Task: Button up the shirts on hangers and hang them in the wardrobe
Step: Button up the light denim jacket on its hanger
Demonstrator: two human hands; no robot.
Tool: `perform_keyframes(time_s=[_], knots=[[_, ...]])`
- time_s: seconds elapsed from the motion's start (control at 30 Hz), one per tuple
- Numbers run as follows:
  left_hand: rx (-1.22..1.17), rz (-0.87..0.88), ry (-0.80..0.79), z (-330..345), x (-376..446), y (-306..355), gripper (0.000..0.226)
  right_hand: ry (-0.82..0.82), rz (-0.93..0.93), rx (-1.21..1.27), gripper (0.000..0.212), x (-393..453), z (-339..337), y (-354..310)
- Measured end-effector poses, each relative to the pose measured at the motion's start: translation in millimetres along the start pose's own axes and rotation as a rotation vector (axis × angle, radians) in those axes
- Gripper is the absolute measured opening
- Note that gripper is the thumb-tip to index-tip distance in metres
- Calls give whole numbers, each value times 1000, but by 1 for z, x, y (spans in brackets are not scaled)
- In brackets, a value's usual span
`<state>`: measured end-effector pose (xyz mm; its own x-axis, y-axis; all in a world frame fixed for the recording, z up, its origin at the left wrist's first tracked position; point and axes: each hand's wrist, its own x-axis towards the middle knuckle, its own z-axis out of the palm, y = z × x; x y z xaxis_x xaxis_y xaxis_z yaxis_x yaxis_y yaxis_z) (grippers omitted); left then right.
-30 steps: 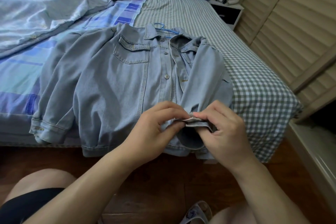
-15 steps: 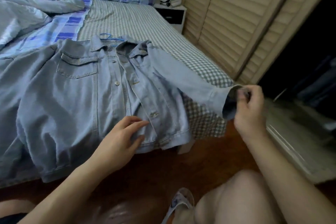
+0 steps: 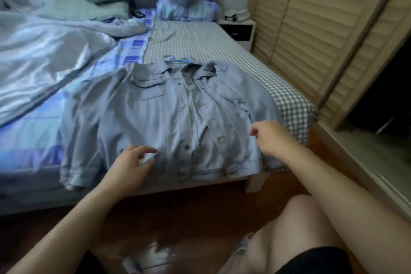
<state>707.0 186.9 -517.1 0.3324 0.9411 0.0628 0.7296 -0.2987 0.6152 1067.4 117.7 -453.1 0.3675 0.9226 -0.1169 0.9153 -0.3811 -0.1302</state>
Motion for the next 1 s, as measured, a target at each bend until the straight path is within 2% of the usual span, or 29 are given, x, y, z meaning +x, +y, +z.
perform_keyframes(time_s=[0.1,0.23,0.33,0.4,0.47,0.53,0.63,0.7,0.73,0.77,0.83,0.87,1.0], knots=[[-27,-234,183,-32,-23,-60,31,-37,-227,44,22,16,14,-60],[-169,-509,318,-63,-46,-114,42,-39,-363,112,24,26,39,-114],[-199,-682,275,-69,-49,-133,60,-72,-423,136,32,32,56,-137],[-336,-775,238,-65,-45,-137,68,-107,-483,123,45,34,64,-149],[-489,-852,255,-58,-38,-137,64,-156,-525,131,59,36,70,-157],[-598,-890,292,-51,-31,-133,49,-225,-522,108,69,41,76,-162],[-880,-875,362,-39,-26,-124,19,-293,-518,-33,76,45,86,-163],[-1056,-852,460,-33,-25,-121,10,-279,-520,-74,76,48,89,-163],[-1148,-834,532,-32,-25,-118,8,-274,-520,-71,74,49,89,-165],[-1178,-811,629,-30,-23,-117,17,-275,-520,-59,73,51,89,-165],[-1014,-729,804,-31,-27,-100,24,-293,-512,-36,73,51,91,-165],[-896,-650,815,-32,-32,-84,22,-301,-508,-34,75,51,94,-165],[-533,-353,601,-20,-43,-23,23,-321,-507,-30,84,54,100,-163]])
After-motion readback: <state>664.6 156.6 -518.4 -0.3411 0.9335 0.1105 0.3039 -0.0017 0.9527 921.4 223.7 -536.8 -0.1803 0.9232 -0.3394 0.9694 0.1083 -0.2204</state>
